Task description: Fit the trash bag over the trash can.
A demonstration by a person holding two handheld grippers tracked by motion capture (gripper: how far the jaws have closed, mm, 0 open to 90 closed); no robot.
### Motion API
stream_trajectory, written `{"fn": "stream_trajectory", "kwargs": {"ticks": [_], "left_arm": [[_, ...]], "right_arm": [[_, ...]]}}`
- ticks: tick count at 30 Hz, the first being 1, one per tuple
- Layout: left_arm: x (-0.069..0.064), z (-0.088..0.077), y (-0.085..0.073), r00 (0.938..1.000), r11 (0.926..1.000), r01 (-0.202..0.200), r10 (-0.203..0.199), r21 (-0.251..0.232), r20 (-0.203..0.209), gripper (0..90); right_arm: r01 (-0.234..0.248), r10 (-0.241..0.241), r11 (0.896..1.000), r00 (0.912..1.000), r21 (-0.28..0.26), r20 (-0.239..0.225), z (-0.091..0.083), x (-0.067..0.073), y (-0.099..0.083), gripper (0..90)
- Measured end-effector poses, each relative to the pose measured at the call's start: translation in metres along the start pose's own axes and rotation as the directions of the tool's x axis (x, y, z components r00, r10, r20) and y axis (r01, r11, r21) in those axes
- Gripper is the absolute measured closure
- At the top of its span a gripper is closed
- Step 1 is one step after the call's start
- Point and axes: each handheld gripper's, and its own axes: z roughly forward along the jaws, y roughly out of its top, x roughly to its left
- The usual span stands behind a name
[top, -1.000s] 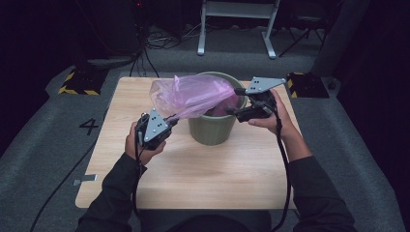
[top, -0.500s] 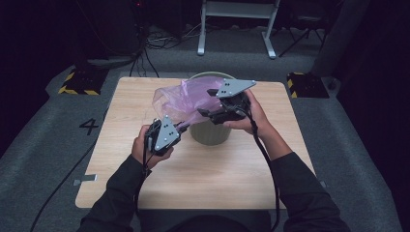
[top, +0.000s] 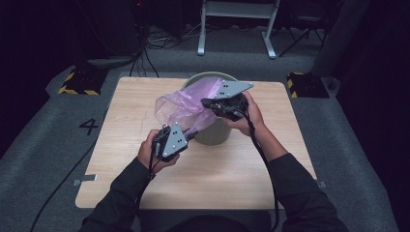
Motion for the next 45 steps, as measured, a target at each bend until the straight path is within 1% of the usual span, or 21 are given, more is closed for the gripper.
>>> {"fn": "stream_trajectory", "kwargs": {"ticks": [5,8,11,13,14,17,19,22,24,26,27,29,31,32,33,35,38,40,41,44,45], "left_arm": [[-0.007,0.002,0.0,0.9995,0.9996,-0.026,0.026,0.012,0.02,81.9],[-0.011,0.001,0.0,0.999,0.9993,-0.028,0.028,0.025,0.035,71.1],[-0.015,-0.006,0.0,0.9978,0.9999,-0.013,0.013,0.006,0.064,57.7],[-0.019,-0.012,0.0,0.9959,0.9998,-0.011,0.012,-0.016,0.09,54.6],[-0.021,-0.018,0.001,0.9941,0.9992,-0.023,0.026,-0.032,0.105,52.4],[-0.025,-0.028,0.003,0.9948,0.9988,-0.024,0.028,-0.043,0.098,41.8],[-0.027,-0.037,0.004,0.9943,0.9973,-0.014,0.021,-0.072,0.105,36.9],[-0.026,-0.048,0.007,0.9971,0.9952,-0.005,0.012,-0.098,0.075,30.1],[-0.02,-0.055,0.007,0.9993,0.9936,0.016,-0.012,-0.112,0.037,28.1],[-0.009,-0.063,0.007,0.999,0.9926,0.041,-0.043,-0.114,-0.012,27.3],[0.0,-0.067,0.006,0.9969,0.9902,0.063,-0.068,-0.125,-0.038,26.6],[0.016,-0.069,0.006,0.9919,0.9899,0.091,-0.099,-0.109,-0.079,26.4],[0.03,-0.066,0.006,0.9864,0.9899,0.105,-0.116,-0.095,-0.116,25.5],[0.038,-0.064,0.006,0.9847,0.9877,0.124,-0.134,-0.095,-0.111,25.3],[0.047,-0.059,0.005,0.9831,0.9834,0.156,-0.164,-0.093,-0.082,24.8],[0.058,-0.048,0.005,0.982,0.9856,0.159,-0.164,-0.059,-0.094,23.1],[0.068,-0.031,0.006,0.9821,0.9861,0.166,-0.166,-0.011,-0.089,22.1],[0.073,-0.02,0.006,0.984,0.9848,0.173,-0.173,0.01,-0.044,22.2],[0.074,-0.013,0.006,0.985,0.9865,0.162,-0.16,0.026,-0.065,23.1],[0.078,-0.001,0.009,0.9869,0.9871,0.157,-0.156,0.03,-0.041,43.4],[0.078,-0.001,0.009,0.9869,0.9871,0.157,-0.156,0.03,-0.041,56.3]], "right_arm": [[-0.033,0.034,0.999,0.9993,-0.005,0.016,-0.005,-0.006,-0.005,90.0],[-0.058,0.058,0.998,0.998,-0.012,0.025,-0.007,-0.01,-0.008,90.0],[-0.088,0.089,0.996,0.9952,-0.02,0.04,-0.01,-0.015,-0.013,90.0],[-0.106,0.107,0.994,0.993,-0.024,0.051,-0.011,-0.019,-0.016,90.0],[-0.113,0.114,0.993,0.992,-0.025,0.053,-0.011,-0.02,-0.016,90.0],[-0.127,0.129,0.992,0.9889,-0.026,0.074,-0.012,-0.024,-0.019,90.0],[-0.131,0.133,0.991,0.9881,-0.027,0.078,-0.012,-0.025,-0.02,90.0],[-0.142,0.145,0.989,0.9862,-0.034,0.08,-0.014,-0.027,-0.021,90.0],[-0.141,0.144,0.989,0.9866,-0.034,0.078,-0.015,-0.028,-0.022,90.0],[-0.137,0.139,0.99,0.9876,-0.032,0.074,-0.017,-0.028,-0.023,90.0],[-0.138,0.14,0.99,0.9875,-0.032,0.073,-0.018,-0.029,-0.023,90.0],[-0.136,0.137,0.99,0.9885,-0.029,0.063,-0.02,-0.03,-0.025,90.0],[-0.132,0.132,0.991,0.9895,-0.017,0.057,-0.02,-0.031,-0.028,90.0],[-0.131,0.131,0.991,0.9895,-0.012,0.06,-0.02,-0.031,-0.028,90.0],[-0.132,0.132,0.991,0.9896,-0.009,0.057,-0.02,-0.031,-0.029,90.0],[-0.128,0.128,0.992,0.9904,-0.006,0.052,-0.021,-0.031,-0.031,90.0],[-0.128,0.128,0.992,0.9905,-0.005,0.05,-0.022,-0.032,-0.033,90.0],[-0.132,0.132,0.991,0.99,-0.008,0.049,-0.024,-0.034,-0.035,89.9],[-0.134,0.135,0.991,0.9896,-0.008,0.051,-0.024,-0.034,-0.035,89.8],[-0.129,0.129,0.992,0.9903,-0.004,0.052,-0.027,-0.035,-0.037,88.8],[-0.129,0.129,0.992,0.9902,-0.005,0.053,-0.028,-0.035,-0.038,88.1]]}}
